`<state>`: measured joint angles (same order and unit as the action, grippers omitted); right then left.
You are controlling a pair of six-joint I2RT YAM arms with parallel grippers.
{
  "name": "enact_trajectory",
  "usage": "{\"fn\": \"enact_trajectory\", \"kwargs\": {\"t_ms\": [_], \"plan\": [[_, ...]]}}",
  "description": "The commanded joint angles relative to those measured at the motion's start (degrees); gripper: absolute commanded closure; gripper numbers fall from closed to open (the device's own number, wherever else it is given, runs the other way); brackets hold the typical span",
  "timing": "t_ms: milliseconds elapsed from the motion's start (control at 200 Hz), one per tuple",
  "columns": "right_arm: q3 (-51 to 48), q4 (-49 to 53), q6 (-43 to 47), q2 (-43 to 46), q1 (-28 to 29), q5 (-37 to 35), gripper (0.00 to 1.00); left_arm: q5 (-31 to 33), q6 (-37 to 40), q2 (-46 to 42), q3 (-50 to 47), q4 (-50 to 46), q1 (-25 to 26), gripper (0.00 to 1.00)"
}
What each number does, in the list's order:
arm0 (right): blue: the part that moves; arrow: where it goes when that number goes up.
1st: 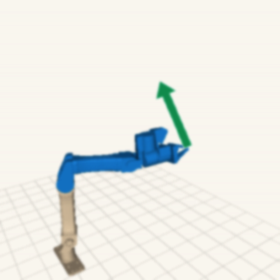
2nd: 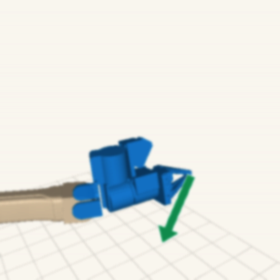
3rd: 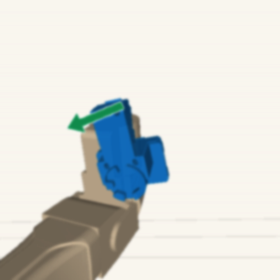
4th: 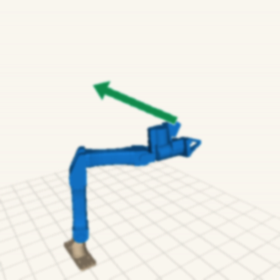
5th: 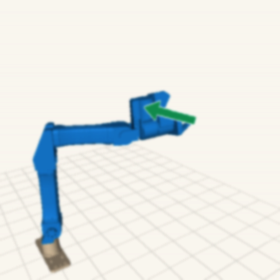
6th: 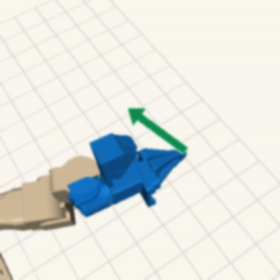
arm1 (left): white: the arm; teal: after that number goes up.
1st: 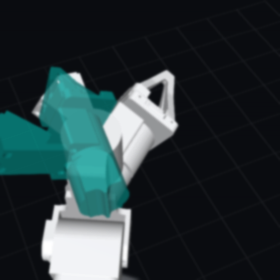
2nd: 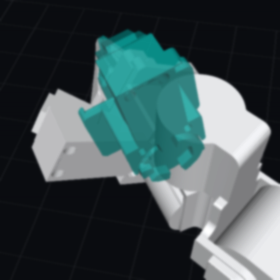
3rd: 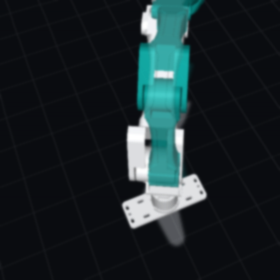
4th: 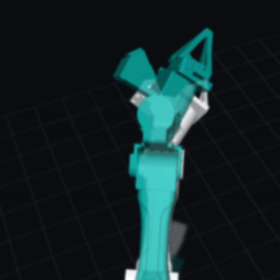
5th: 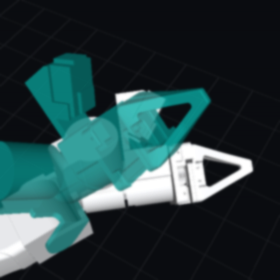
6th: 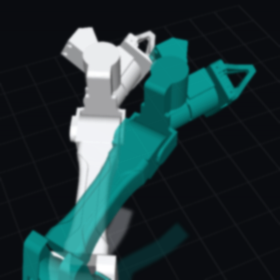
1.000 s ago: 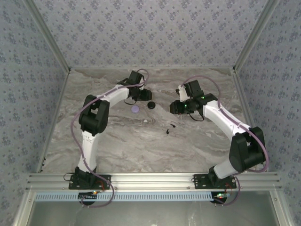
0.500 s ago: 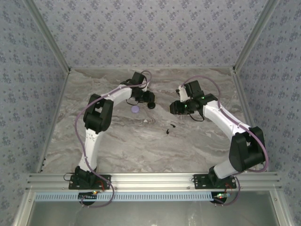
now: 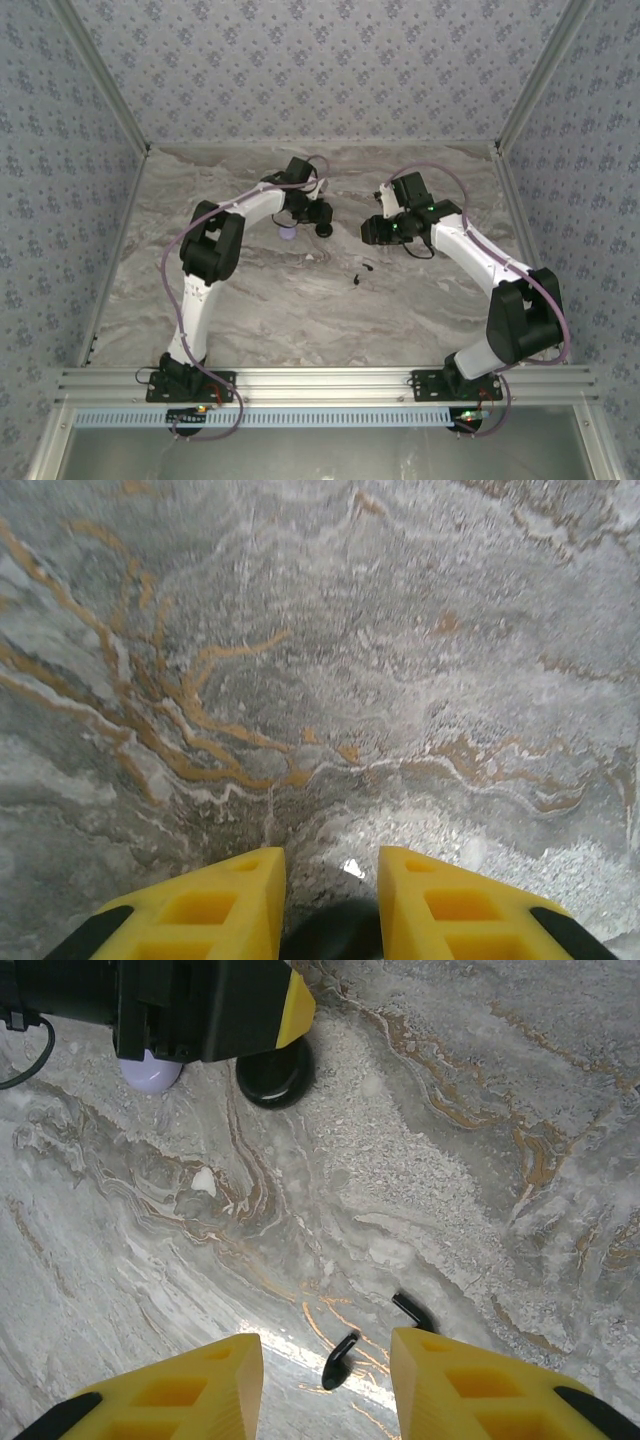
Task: Insert the wireless bluetooth earbuds into the charging case
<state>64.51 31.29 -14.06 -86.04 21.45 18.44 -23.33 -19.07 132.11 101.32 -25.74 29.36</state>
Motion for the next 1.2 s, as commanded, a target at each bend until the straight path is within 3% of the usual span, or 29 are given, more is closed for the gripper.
{"fn": "enact_trajectory", "kwargs": {"t_ms": [0,330,695,1054,1194], "plan": [[-0.52,0.88,0.49,-0.95,-0.37,0.41,0.60,-1.48,1.19,-2.64,-1.59,-1.62,0.63,0.71],[-0.57,-0.84,0.18,-3.43,-0.35,2.69,0.60,-1.63,1.61,-6.68,-5.01,-1.00,0.95,0.70],[3.29,-2.39,0.86,-11.30,-0.14,7.66,0.60,1.71,0.85,-14.61,-3.89,-2.83,0.58,0.58],[15.90,-0.49,3.07,-24.91,0.47,12.86,0.63,6.44,-14.18,-32.44,-30.32,10.93,0.69,0.59],[20.23,0.23,3.44,-29.66,1.12,14.57,0.64,8.37,-18.17,-36.36,-38.28,16.35,0.68,0.54]]}}
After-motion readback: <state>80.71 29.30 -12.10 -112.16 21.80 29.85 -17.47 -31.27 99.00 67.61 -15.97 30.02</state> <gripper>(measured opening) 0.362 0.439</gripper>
